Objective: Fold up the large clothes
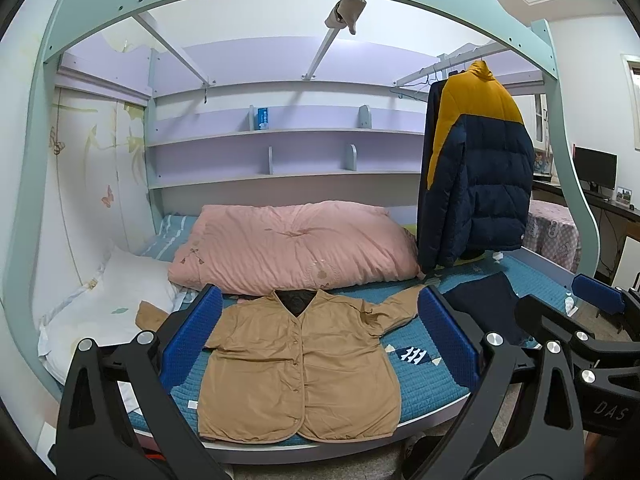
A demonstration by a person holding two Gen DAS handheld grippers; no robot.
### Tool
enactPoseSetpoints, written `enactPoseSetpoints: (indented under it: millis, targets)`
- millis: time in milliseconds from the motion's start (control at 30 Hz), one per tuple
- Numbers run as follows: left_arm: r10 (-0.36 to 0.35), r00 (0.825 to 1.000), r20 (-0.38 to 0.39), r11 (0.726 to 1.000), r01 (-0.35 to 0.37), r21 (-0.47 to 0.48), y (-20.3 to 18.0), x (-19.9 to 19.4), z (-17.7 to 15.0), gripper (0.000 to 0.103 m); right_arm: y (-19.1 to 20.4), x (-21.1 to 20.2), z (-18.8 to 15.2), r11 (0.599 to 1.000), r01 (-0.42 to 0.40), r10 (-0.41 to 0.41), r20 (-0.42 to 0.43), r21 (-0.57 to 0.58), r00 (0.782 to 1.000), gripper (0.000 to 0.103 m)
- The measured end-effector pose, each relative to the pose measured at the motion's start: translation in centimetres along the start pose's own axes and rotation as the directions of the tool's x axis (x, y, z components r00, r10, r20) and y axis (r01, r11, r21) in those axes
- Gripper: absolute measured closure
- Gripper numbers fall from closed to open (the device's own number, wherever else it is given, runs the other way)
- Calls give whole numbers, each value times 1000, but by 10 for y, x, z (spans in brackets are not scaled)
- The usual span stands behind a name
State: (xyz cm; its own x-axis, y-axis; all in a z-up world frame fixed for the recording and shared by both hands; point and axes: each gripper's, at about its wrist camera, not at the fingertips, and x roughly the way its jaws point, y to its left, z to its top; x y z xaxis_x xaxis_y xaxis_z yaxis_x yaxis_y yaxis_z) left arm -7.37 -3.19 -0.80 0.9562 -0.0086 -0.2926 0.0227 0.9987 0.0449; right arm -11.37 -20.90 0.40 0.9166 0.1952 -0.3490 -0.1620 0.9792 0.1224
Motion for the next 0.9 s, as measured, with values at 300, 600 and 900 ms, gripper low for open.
enactPoseSetpoints:
  millis: [300, 600, 900]
  targets:
    - [6, 1000, 11, 1000, -6, 0, 3, -3, 2, 5, 1, 0, 0, 1000, 0, 0, 0, 0, 1000, 11]
    - [9, 1000, 13, 1000, -9, 1, 5, -3, 3, 5, 1, 0, 0, 1000, 1, -1, 0, 0, 1000, 11]
    - [11, 1000, 14, 1000, -11, 1, 5, -4, 3, 5, 2, -1, -1, 1000, 2, -2, 1, 0, 1000, 11]
